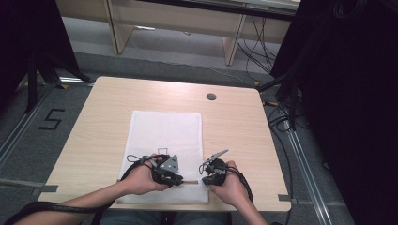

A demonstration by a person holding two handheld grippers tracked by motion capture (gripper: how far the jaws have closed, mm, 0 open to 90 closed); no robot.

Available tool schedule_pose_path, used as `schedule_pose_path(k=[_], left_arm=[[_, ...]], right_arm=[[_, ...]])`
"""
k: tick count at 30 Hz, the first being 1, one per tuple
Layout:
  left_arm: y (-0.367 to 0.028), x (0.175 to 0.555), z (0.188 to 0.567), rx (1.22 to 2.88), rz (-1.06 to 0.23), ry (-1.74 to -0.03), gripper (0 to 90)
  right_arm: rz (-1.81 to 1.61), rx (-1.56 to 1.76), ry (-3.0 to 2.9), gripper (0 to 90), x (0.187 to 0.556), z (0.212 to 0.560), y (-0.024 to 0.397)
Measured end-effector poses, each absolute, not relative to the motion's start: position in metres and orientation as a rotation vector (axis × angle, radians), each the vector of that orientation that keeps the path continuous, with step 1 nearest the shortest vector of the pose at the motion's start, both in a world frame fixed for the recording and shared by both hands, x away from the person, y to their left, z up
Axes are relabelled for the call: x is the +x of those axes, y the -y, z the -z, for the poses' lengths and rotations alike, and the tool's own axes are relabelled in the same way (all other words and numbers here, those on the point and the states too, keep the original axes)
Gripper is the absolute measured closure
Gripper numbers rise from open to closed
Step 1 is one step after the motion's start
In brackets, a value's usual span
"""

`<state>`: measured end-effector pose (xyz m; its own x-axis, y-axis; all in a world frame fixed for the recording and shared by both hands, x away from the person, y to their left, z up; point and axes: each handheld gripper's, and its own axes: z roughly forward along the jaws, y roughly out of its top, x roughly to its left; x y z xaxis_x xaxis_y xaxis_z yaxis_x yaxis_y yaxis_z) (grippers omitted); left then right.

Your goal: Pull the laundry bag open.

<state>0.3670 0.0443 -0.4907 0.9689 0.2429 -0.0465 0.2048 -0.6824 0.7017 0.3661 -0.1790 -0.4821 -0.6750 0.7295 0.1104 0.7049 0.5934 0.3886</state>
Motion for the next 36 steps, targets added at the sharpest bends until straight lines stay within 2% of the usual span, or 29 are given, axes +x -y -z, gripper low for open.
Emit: schedule_pose_path(k=[36], left_arm=[[-0.0526,0.366,0.4903,2.342,-0.067,-0.319,82.4]], right_arm=[[-0.634,1.23,-2.752,90.0,0.3662,0.4823,0.1791]])
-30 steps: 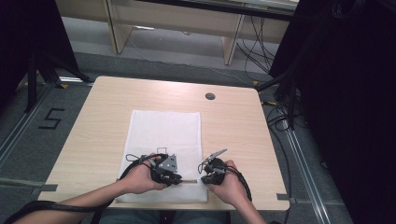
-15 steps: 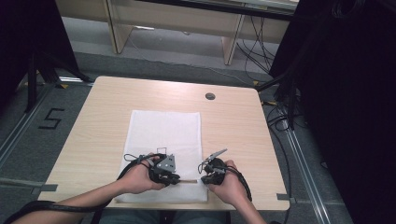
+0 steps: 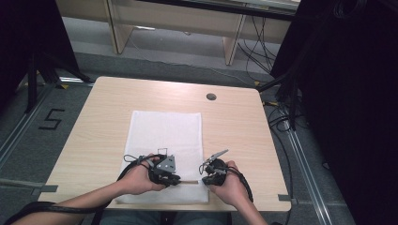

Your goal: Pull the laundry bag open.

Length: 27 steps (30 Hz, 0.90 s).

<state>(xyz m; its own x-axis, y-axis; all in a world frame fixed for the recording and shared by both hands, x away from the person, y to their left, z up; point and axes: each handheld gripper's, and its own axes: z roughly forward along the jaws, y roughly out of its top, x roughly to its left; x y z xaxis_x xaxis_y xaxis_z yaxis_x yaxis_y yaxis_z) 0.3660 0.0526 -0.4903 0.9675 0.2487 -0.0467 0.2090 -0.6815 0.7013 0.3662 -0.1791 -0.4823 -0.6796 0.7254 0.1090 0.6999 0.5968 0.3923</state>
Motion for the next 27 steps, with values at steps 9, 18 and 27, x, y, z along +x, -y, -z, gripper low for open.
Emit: schedule_pose_path(k=[9,18,27], left_arm=[[-0.056,0.3662,0.4901,2.339,-0.065,-0.327,82.4],[-0.0587,0.3658,0.4882,2.342,-0.057,-0.333,82.4],[-0.06,0.366,0.4882,2.337,-0.057,-0.33,82.4]], right_arm=[[-0.631,1.228,-2.754,90.0,0.3662,0.4823,0.1788],[-0.633,1.236,-2.752,90.0,0.3661,0.4823,0.1792],[-0.64,1.228,-2.758,90.0,0.366,0.4826,0.1788]])
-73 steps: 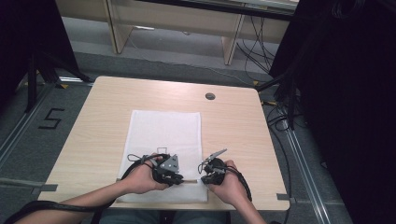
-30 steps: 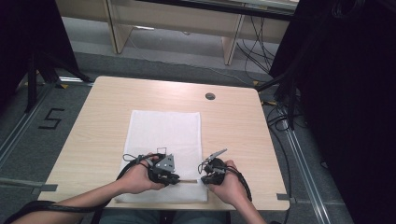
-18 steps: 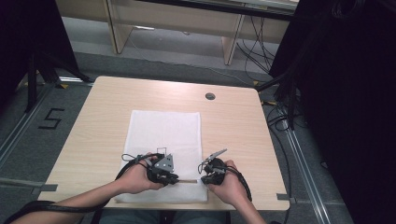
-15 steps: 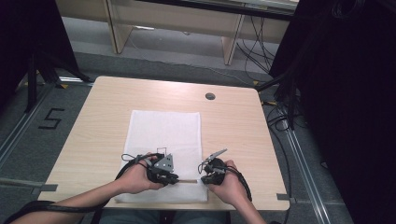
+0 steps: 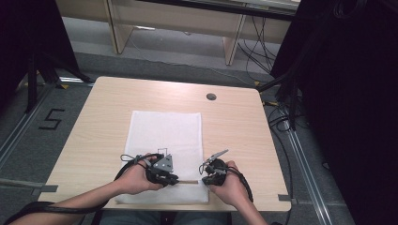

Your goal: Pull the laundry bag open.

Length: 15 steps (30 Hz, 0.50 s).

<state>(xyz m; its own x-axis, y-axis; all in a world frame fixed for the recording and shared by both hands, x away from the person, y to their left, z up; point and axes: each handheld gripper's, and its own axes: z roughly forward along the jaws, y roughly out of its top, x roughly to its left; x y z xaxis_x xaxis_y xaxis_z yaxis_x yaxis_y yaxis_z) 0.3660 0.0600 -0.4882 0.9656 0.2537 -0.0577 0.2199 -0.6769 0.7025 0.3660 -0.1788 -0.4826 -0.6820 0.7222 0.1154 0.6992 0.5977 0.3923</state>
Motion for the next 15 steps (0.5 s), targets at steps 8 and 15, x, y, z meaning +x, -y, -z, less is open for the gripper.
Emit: schedule_pose_path(k=[8,15], left_arm=[[-0.0611,0.3663,0.488,2.339,-0.053,-0.324,82.4],[-0.0611,0.366,0.4874,2.339,-0.063,-0.31,82.4]], right_arm=[[-0.648,1.192,-2.762,90.0,0.367,0.4829,0.1793],[-0.624,1.184,-2.758,90.0,0.3657,0.4823,0.1767]])
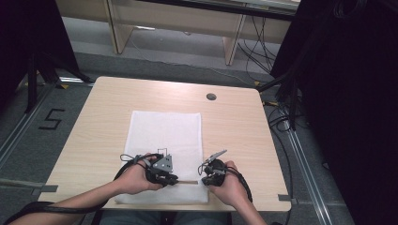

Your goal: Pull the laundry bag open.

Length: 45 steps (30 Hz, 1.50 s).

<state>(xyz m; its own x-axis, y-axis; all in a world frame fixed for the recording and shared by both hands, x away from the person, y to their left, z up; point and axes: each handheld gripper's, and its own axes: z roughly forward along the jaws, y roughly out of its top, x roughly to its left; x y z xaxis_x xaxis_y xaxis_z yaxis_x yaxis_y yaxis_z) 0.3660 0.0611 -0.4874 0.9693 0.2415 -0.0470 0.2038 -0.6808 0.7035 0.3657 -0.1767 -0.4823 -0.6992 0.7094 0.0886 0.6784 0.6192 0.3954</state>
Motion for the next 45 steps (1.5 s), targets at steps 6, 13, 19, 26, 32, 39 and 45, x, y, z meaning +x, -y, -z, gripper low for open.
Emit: schedule_pose_path(k=[6,13,19,26,32,39,45], left_arm=[[-0.065,0.365,0.487,2.344,-0.063,-0.323,82.4],[-0.068,0.365,0.487,2.344,-0.066,-0.324,82.4],[-0.071,0.365,0.486,2.355,-0.068,-0.32,82.4],[-0.074,0.365,0.485,2.351,-0.066,-0.334,82.5],[-0.076,0.364,0.485,2.339,-0.059,-0.339,82.4],[-0.076,0.364,0.486,2.339,-0.061,-0.336,82.4],[-0.078,0.364,0.486,2.337,-0.062,-0.343,82.4]], right_arm=[[-0.624,1.179,-2.76,90.0,0.366,0.482,0.177],[-0.622,1.189,-2.758,90.0,0.366,0.482,0.177],[-0.611,1.217,-2.755,90.0,0.365,0.482,0.177],[-0.625,1.198,-2.757,90.0,0.366,0.483,0.178],[-0.623,1.203,-2.756,90.0,0.366,0.482,0.178],[-0.627,1.191,-2.757,90.0,0.366,0.482,0.178],[-0.617,1.213,-2.757,90.0,0.366,0.482,0.178]])
